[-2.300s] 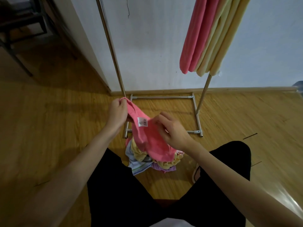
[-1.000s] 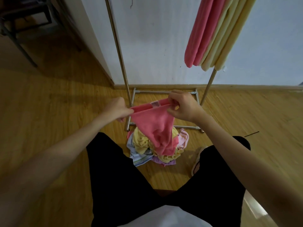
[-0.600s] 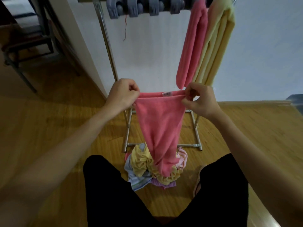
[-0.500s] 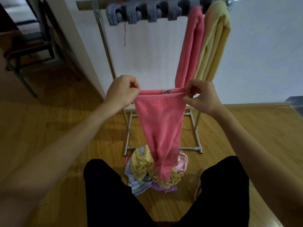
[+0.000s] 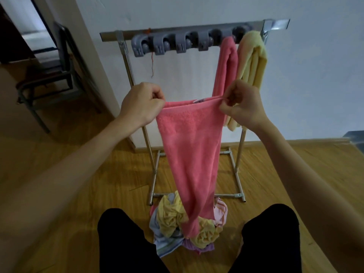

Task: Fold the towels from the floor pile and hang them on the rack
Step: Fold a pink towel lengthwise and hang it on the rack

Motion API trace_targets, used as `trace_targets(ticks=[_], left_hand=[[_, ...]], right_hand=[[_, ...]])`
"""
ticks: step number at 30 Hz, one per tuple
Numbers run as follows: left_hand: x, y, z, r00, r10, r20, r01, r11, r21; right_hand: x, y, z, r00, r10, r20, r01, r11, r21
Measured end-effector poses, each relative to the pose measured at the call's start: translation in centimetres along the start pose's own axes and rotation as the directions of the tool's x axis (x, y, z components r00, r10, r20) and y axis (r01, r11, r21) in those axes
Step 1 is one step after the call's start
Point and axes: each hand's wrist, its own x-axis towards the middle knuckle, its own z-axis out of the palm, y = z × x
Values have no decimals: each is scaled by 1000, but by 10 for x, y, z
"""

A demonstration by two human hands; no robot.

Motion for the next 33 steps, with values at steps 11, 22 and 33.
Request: trace_targets(ticks=[11,22,33], left_hand=[[21,22,-27,955,56,290,38,950,-310],[9,32,-28,660,194,726,-125,981,-149],[-3,26,-8,547,354,758,-514,857,-29]], right_hand=[[23,-12,-2,994,-77,-83,74,997,-38],[20,-16,11,993,-105,61,111,987,-112],[3,-20,31,985,-65,160,81,992,-94]])
